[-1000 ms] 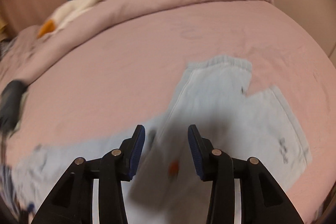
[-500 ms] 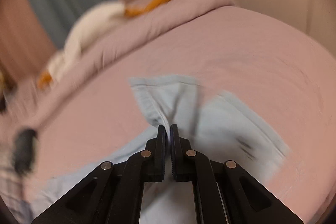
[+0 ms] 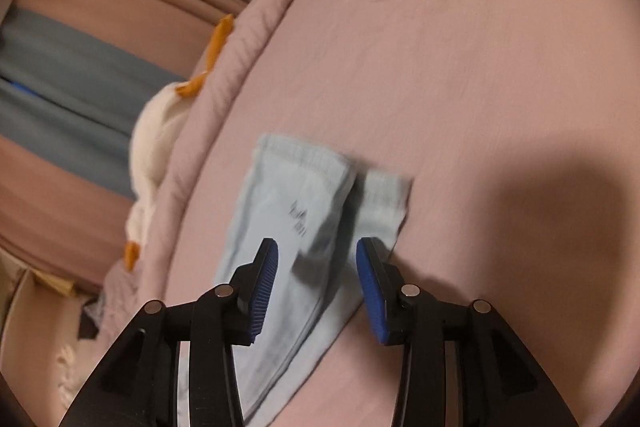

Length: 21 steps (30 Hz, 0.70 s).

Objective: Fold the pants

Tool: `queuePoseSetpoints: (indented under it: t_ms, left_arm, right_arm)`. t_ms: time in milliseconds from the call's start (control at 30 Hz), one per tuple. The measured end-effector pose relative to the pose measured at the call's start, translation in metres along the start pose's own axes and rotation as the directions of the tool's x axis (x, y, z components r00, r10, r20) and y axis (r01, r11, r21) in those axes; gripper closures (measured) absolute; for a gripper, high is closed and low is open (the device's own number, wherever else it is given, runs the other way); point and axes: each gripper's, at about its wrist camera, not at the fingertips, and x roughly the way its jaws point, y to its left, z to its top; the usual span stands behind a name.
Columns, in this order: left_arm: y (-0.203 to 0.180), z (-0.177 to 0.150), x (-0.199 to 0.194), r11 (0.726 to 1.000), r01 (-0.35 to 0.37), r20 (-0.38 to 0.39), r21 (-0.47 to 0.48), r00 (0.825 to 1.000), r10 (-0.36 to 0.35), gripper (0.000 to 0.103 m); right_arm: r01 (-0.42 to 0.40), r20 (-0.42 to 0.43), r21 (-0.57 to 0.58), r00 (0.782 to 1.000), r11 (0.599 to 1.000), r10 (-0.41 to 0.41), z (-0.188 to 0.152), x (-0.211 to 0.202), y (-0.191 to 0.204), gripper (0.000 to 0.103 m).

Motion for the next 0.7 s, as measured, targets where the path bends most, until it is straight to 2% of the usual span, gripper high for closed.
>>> queuePoseSetpoints:
  t_ms: [67, 100, 167, 200, 333, 433, 533, 567, 600, 633, 667, 700]
  left_arm:
    - [0.000, 0.000, 0.000, 1.000, -0.002, 0.001, 0.000, 1.000, 0.002, 0.038]
    - [0.000, 0.000, 0.000, 1.000, -0.004, 0.001, 0.002, 1.000, 0.004, 0.038]
    - [0.000, 0.000, 0.000, 1.000, -0.004, 0.000, 0.005, 1.000, 0.004, 0.038]
    - [0.000, 0.000, 0.000, 1.000, -0.005, -0.002, 0.007, 1.000, 0.005, 0.038]
    - [0.000, 0.000, 0.001, 1.000, -0.006, -0.006, 0.021, 1.000, 0.006, 0.038]
    - [-0.001, 0.000, 0.000, 0.999, -0.014, -0.012, 0.038, 1.000, 0.015, 0.038]
    - [-0.005, 0.000, -0.007, 0.998, -0.031, -0.031, 0.054, 0.999, 0.033, 0.038]
    - [-0.007, 0.000, -0.012, 0.998, -0.031, -0.031, 0.055, 0.999, 0.033, 0.039]
    - [-0.008, 0.001, -0.019, 0.999, -0.014, -0.019, 0.051, 1.000, 0.015, 0.039]
    - [-0.010, 0.001, -0.024, 0.999, 0.008, -0.006, 0.047, 1.000, -0.008, 0.038]
    - [-0.013, 0.004, -0.030, 0.998, 0.035, 0.014, 0.047, 0.999, -0.036, 0.038]
    - [-0.018, 0.007, -0.033, 0.997, 0.053, 0.032, 0.053, 0.998, -0.055, 0.038]
  right_arm:
    - [-0.001, -0.012, -0.001, 1.000, 1.000, 0.001, 0.006, 0.003, 0.003, 0.064]
    - [0.026, -0.017, -0.032, 1.000, 0.999, -0.027, 0.007, 0.004, 0.008, 0.078]
    - [0.066, -0.029, -0.091, 0.997, 0.994, -0.068, 0.006, 0.008, 0.020, 0.098]
    - [0.070, -0.033, -0.102, 0.997, 0.992, -0.073, 0.006, 0.006, 0.021, 0.099]
    - [0.113, -0.021, -0.124, 0.993, 0.986, -0.117, 0.008, -0.005, 0.022, 0.099]
    - [0.190, -0.043, -0.146, 0.979, 0.971, -0.198, 0.014, 0.016, 0.021, 0.099]
    - [0.201, -0.019, -0.185, 0.978, 0.962, -0.208, 0.020, 0.020, 0.017, 0.099]
    - [0.212, -0.018, -0.169, 0.976, 0.962, -0.218, 0.024, 0.016, 0.018, 0.096]
    - [0.239, 0.007, -0.167, 0.970, 0.956, -0.241, 0.025, 0.009, 0.022, 0.087]
    - [0.284, 0.062, -0.177, 0.959, 0.942, -0.277, 0.023, 0.000, 0.027, 0.081]
    - [0.343, 0.150, -0.220, 0.937, 0.913, -0.315, 0.019, -0.015, 0.038, 0.071]
    - [0.347, 0.188, -0.259, 0.934, 0.902, -0.305, 0.013, -0.023, 0.047, 0.071]
